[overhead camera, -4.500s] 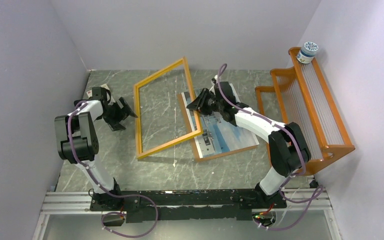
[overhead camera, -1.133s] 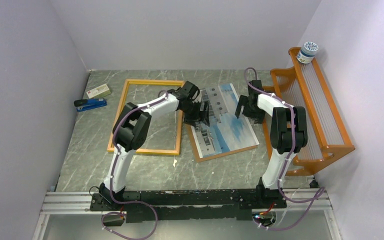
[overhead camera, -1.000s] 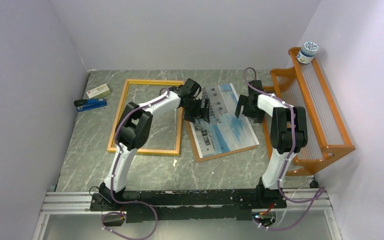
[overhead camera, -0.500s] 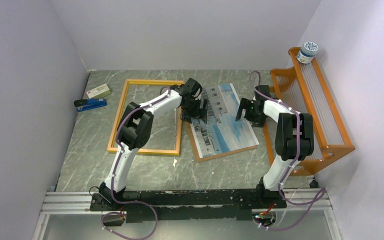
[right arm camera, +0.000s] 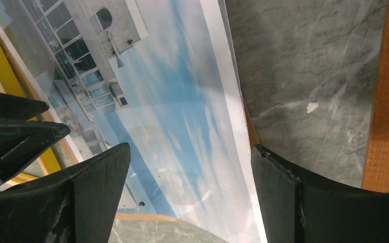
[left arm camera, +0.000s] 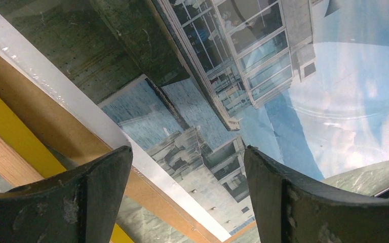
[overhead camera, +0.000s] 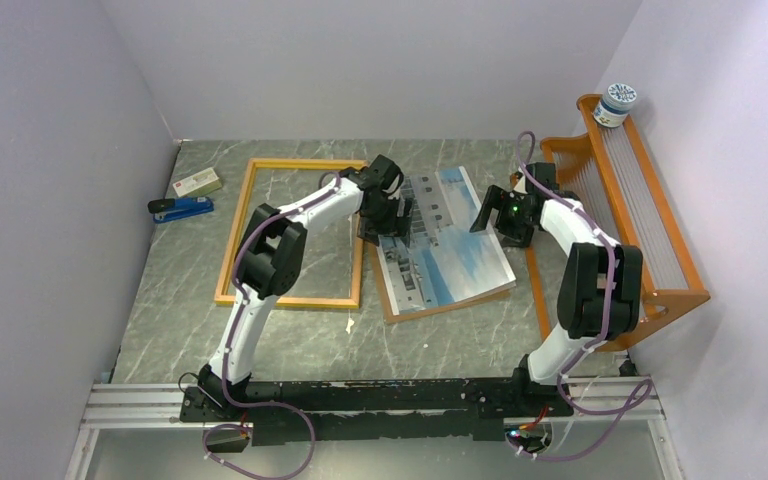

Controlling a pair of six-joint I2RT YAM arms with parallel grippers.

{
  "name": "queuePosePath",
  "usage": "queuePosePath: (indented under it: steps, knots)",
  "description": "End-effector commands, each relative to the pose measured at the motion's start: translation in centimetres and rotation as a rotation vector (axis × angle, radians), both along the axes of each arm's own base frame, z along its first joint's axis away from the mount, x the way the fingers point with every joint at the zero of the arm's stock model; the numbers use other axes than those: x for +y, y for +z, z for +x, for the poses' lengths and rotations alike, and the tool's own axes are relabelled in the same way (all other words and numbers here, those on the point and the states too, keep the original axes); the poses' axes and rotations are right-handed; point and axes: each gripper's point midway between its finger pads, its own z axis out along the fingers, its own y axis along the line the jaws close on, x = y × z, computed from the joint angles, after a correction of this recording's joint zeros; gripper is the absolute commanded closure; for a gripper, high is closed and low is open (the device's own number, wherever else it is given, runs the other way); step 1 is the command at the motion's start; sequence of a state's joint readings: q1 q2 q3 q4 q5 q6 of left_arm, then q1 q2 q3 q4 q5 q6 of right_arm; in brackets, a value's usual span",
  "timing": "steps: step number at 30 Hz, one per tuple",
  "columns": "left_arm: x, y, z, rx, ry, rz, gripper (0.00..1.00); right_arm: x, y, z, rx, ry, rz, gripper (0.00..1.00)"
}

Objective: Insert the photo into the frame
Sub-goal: Move the photo frame item to the center of the board.

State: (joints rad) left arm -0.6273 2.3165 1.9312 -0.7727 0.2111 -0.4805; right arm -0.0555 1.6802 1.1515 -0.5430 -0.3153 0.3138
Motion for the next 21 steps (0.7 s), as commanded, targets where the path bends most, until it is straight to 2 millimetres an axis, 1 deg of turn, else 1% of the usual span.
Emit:
queuePosePath:
  steps: [1,4,7,10,14,18,21]
  knots:
    - [3.6,-6.1,-1.0,0.084,0.004,0.163,0.11,2.8,2.6,-0.9,-0.021,0.059,0.118,0.09]
    - [4.0,-6.2,-0.9,0.086,0.008,0.168,0.11,2.6,2.1,-1.9,0.002,0.061,0.108,0.12]
    - [4.0,-6.1,-0.9,0.087,-0.011,0.148,0.11,3.1,2.4,-2.8,0.005,0.058,0.137,0.17]
    - [3.8,-5.9,-1.2,0.081,-0.033,0.126,0.11,3.2,2.3,-3.8,0.031,0.024,0.153,0.24]
    - [3.5,-5.4,-1.8,0.093,-0.059,0.092,0.11,2.8,1.2,-5.9,0.073,-0.031,0.122,0.31]
    - [3.6,-5.3,-2.4,0.101,-0.062,0.087,0.12,2.7,-0.2,-8.4,0.124,-0.055,0.082,0.32]
    - [3.8,-5.4,-2.8,0.112,-0.065,0.085,0.13,2.9,-0.9,-9.9,0.148,-0.075,0.095,0.3]
